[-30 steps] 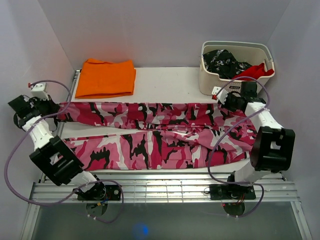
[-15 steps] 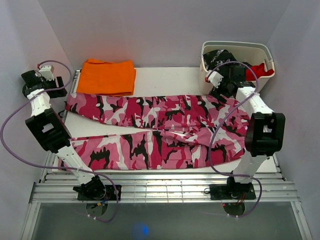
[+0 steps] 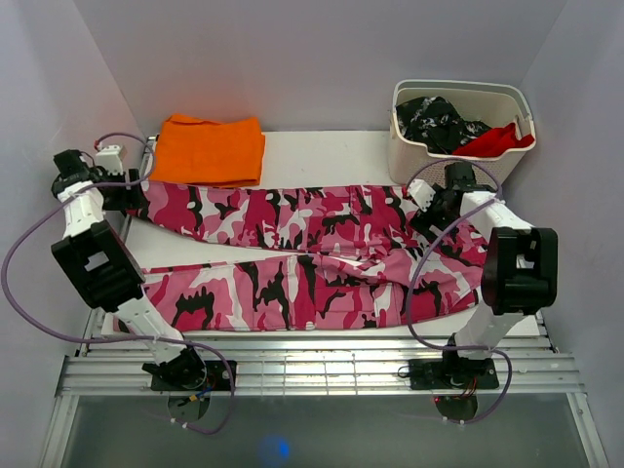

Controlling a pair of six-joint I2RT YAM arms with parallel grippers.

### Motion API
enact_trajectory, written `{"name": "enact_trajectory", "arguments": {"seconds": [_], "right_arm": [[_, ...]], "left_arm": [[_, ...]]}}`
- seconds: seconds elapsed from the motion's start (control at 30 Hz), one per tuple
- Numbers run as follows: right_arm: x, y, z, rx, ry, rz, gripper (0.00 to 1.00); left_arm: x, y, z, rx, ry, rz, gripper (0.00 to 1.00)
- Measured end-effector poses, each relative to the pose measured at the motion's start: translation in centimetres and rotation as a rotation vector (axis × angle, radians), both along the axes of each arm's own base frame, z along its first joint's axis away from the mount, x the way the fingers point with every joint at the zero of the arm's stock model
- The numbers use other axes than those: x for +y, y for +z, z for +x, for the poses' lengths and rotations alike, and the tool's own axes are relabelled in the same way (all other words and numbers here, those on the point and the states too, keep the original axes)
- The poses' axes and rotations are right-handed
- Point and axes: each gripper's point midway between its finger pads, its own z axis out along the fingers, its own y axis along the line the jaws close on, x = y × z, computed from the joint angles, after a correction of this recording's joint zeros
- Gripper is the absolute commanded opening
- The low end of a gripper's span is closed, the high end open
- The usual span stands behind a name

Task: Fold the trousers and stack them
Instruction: Flatten the trousers out

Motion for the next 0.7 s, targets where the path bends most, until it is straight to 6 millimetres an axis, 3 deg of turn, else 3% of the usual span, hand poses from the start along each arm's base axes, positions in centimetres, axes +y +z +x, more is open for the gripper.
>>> {"name": "enact_trajectory", "arguments": {"seconds": [0.07, 0.2, 0.23, 0.33, 0.43, 0.47, 0.5, 0.57, 0.7], "right_arm": [[-0.4, -1.9, -0.4, 0.055, -0.025, -0.001, 0.93], [-1.9, -3.8, -1.1, 0.106, -0.074, -0.026, 0.90], [-2.3, -4.1, -1.5, 0.116, -0.085, -0.031, 0.89], [-3.0, -4.2, -1.8, 0.102, -0.104, -0.027, 0.89], [-3.8, -4.2, -2.5, 0.094, -0.121, -0.027, 0.88], [-4.1, -4.2, -2.7, 0.093, -0.126, -0.028, 0.88], [-4.3, -4.2, -3.0, 0.095, -0.130, -0.031, 0.88], [-4.6, -4.3, -3.4, 0.102, -0.132, -0.033, 0.87], [-4.7, -4.3, -3.6, 0.114, -0.124, -0.037, 0.85]], "left_arm": [[-1.3, -1.9, 0.1, 0.046, -0.034, -0.016, 0.83], [-3.6, -5.3, 0.7, 0.123, -0.067, -0.054, 0.82], [-4.1, -6.1, 0.9, 0.142, -0.074, -0.060, 0.78], [-5.9, -8.5, 1.5, 0.198, -0.100, -0.059, 0.72], [-8.4, -11.2, 2.1, 0.262, -0.145, -0.038, 0.75], [-9.3, -12.0, 2.4, 0.279, -0.164, -0.015, 0.71], [-10.1, -11.9, 3.0, 0.275, -0.174, 0.010, 0.54], [-11.9, -12.2, 3.9, 0.274, -0.198, 0.035, 0.04], [-14.2, -12.0, 5.5, 0.283, -0.214, 0.048, 0.00]]}}
